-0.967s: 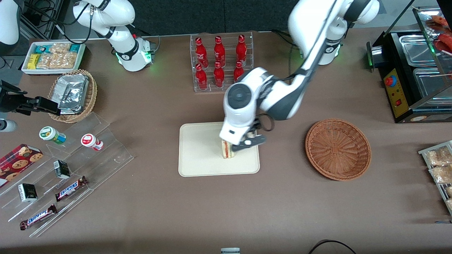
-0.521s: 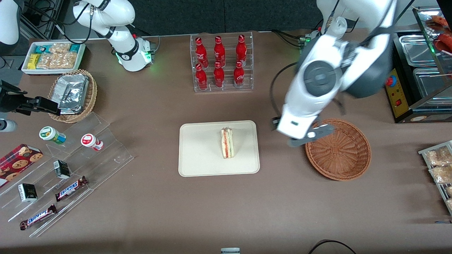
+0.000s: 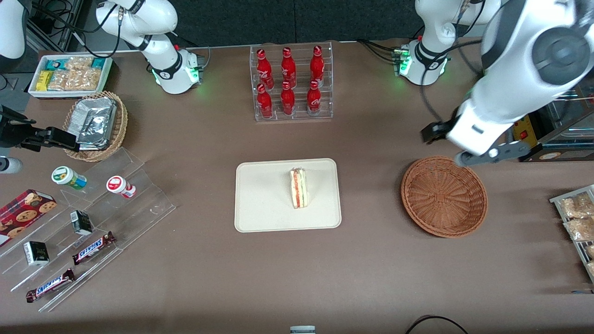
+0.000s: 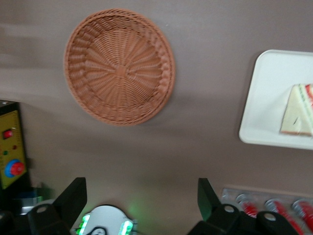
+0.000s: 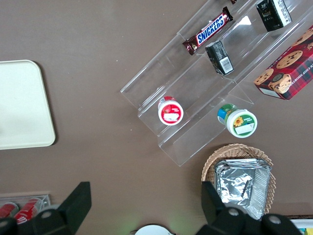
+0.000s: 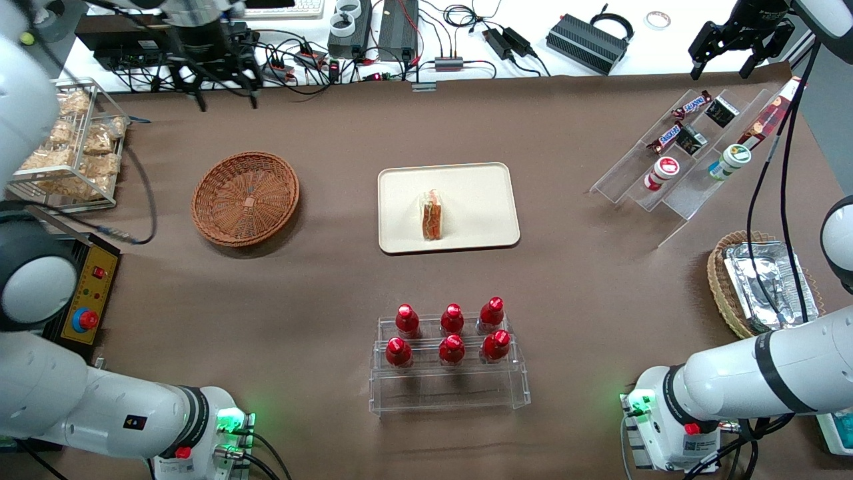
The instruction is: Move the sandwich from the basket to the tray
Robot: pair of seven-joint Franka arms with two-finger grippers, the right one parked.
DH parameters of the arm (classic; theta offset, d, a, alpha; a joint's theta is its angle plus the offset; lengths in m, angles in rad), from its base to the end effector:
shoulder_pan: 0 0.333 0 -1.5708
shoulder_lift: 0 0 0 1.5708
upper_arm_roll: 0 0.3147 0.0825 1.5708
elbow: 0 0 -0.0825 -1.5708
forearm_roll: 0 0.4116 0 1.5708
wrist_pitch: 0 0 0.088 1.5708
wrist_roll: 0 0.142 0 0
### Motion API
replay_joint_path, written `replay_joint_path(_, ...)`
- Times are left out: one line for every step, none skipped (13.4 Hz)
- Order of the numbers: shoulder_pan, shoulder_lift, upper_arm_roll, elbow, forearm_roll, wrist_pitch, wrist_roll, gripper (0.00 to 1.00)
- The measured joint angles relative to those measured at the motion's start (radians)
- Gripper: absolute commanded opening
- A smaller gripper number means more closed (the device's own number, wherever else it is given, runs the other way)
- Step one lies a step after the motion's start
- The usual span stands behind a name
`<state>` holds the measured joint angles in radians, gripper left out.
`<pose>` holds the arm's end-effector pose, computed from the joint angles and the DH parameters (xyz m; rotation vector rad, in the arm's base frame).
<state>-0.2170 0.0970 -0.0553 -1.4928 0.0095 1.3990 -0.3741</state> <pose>0.5643 -0.1546 0.5569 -3.0608 -0.1567 0.2759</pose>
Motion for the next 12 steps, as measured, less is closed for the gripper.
replay_joint_path(0.025,-0.035,0.000,-0.031,0.000,-0.001,0.051,1.00)
replay_joint_path(0.055,-0.070,0.000,-0.062,-0.001,-0.001,0.104,1.00)
replay_joint_path(0.084,-0.104,0.001,-0.093,-0.002,-0.001,0.164,1.00)
replay_joint_path(0.109,-0.140,0.001,-0.124,-0.003,-0.003,0.235,1.00)
replay_joint_path(0.128,-0.175,0.002,-0.157,-0.004,-0.006,0.301,1.00)
replay_joint_path(0.146,-0.211,0.002,-0.190,-0.004,-0.009,0.351,1.00)
replay_joint_path(0.161,-0.245,0.003,-0.219,-0.004,-0.009,0.382,1.00)
replay_joint_path(0.174,-0.272,0.003,-0.240,-0.004,-0.009,0.397,1.00)
replay_joint_path(0.183,-0.289,0.003,-0.252,-0.004,-0.009,0.402,1.00)
replay_joint_path(0.192,-0.294,0.004,-0.253,-0.004,-0.008,0.402,1.00)
replay_joint_path(0.205,-0.290,0.005,-0.251,-0.004,-0.005,0.402,1.00)
replay_joint_path(0.215,-0.282,0.005,-0.245,-0.004,-0.001,0.405,1.00)
